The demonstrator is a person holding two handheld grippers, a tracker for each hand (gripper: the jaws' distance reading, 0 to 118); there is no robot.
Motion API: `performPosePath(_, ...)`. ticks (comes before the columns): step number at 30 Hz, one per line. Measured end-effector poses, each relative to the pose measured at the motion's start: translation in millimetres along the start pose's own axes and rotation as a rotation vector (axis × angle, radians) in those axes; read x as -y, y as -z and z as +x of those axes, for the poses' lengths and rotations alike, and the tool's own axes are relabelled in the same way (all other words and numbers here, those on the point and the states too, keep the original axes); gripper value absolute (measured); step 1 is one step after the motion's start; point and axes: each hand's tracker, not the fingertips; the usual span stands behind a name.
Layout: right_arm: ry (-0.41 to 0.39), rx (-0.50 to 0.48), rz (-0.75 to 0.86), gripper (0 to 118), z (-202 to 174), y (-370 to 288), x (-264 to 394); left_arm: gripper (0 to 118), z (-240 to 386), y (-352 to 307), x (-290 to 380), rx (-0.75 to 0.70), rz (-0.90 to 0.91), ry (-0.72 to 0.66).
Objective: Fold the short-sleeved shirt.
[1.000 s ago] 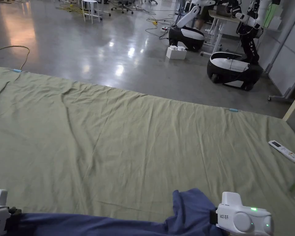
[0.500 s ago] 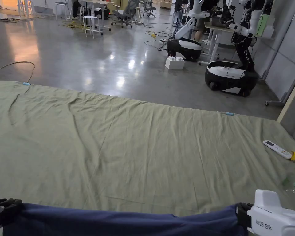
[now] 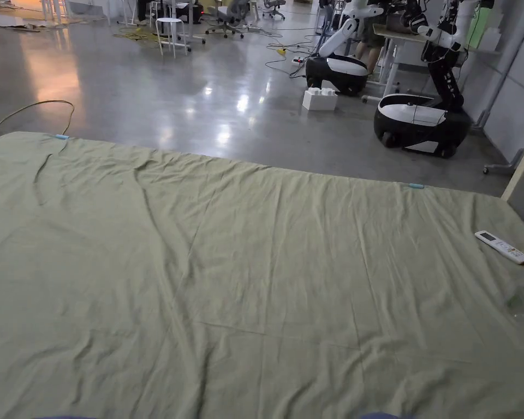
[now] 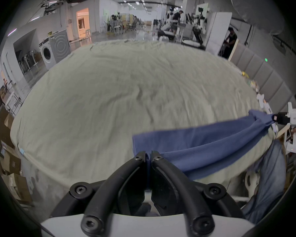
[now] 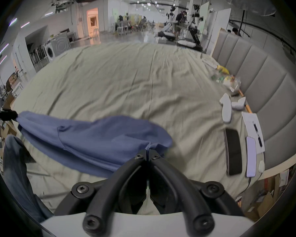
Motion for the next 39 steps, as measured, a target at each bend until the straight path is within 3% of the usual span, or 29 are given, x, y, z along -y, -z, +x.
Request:
performPosePath(15,-0.08,0.081,-0.135,6,-25,42,19,8,13,50,18,-0.097,-0.18,0.107)
performPosePath(18,-0.107,0.188,-0.12,43,-28,33,11,25,13,40,13,-0.105,-0.137,0.096)
performPosePath(19,-0.099,0.218,-0.109,60,-28,31,8,38,12,36,11,-0.102,-0.111,0.079)
performPosePath(21,-0.029,0.214,-0.027,74,-25,19,-2,55,15,25,1,-0.101,-0.028,0.053)
performPosePath(22,0.008,0.194,0.028,75,-25,13,-9,55,16,20,-4,-0.095,0.022,0.045)
performPosePath(32,0.143,0.148,0.532,71,-78,-26,-81,55,77,-17,-81,-0.12,0.507,-0.042)
performPosePath(36,0.167,0.124,0.685,39,-100,-35,-103,48,108,-29,-104,-0.148,0.667,-0.024)
performPosePath(37,0.164,0.117,0.717,24,-105,-37,-108,36,116,-32,-108,-0.159,0.696,-0.024)
performPosePath(38,0.157,0.119,0.742,15,-109,-39,-112,22,122,-34,-111,-0.165,0.721,-0.019)
performPosePath(39,0.154,0.116,0.768,8,-113,-40,-116,16,128,-37,-115,-0.166,0.75,-0.018)
